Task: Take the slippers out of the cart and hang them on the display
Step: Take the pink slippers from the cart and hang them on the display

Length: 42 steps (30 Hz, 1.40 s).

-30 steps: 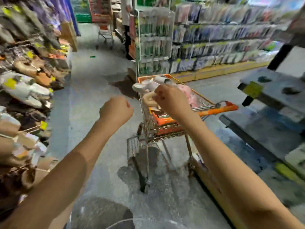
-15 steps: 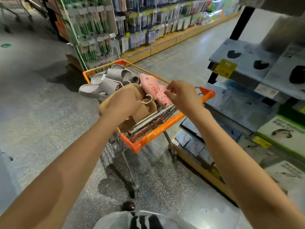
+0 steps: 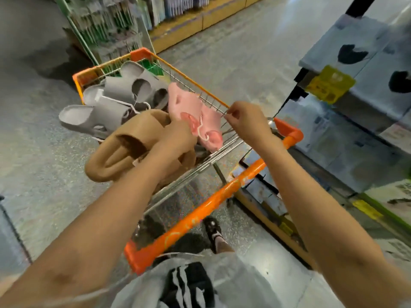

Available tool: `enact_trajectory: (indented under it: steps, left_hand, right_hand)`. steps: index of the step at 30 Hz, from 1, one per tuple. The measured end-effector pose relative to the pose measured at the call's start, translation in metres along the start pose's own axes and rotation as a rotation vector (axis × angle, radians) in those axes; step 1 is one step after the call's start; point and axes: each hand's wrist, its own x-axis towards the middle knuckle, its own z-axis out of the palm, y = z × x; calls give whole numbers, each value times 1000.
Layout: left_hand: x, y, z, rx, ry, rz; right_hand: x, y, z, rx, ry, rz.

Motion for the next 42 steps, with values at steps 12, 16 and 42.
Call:
enact_trajectory:
  steps: [12,16,42]
  left_hand:
    - [80,37,39,-42,-45,-417]
    - [80,45,42,103,-70,-376]
    - [72,26,4,-90,55,-356]
  right_hand:
    - [109,52,45,23,-312,-72]
    - [129,48,69,-20,-524,-192]
    - [189,31,89,456,-804,-21]
